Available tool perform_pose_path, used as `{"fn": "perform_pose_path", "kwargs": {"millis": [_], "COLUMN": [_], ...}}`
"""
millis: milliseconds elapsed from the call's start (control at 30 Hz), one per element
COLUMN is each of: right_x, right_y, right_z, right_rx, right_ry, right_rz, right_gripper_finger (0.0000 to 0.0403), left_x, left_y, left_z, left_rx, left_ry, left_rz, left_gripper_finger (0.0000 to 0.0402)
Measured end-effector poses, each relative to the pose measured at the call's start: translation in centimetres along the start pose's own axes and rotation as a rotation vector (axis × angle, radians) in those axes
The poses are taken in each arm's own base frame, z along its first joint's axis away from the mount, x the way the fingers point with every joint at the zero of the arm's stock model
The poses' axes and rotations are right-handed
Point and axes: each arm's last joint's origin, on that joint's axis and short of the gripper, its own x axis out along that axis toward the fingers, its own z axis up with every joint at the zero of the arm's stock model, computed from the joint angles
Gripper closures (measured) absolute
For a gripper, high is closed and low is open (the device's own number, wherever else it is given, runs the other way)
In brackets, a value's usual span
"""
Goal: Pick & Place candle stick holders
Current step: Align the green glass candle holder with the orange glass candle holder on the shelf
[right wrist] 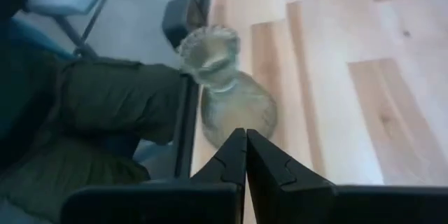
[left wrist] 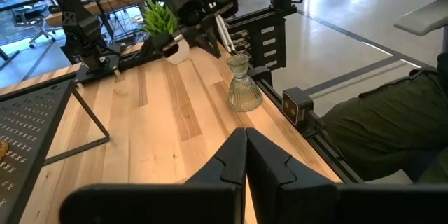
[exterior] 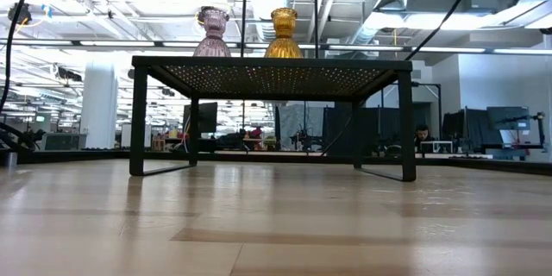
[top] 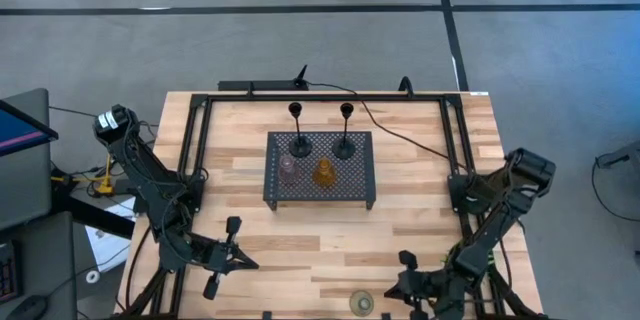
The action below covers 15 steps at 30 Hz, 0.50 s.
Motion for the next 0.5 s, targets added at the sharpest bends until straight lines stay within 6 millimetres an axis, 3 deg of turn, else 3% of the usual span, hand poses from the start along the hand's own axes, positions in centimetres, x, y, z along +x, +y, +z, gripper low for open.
{"fn": "perform_pose_path", "kwargs": {"millis": [200,500], "right_x": [1.3,2.9], "right_y": [-0.6,-1.7], "right_z": [-0.7,0.2], "right_rx": [-0.025,0.111], "right_ry": [0.062,0.174], "right_rz": [-0.009,0.049], "right_gripper_finger": [0.0403,0.0403], "left_x": [0.0,0.0], "left_y": [0.0,0.0], "left_z": [0.0,0.0], "left_rx": [0.000,-0.001], "left_ry": [0.000,0.000], "left_rz": [0.000,0.000], "left_gripper_finger": [0.0396,0.0396]}}
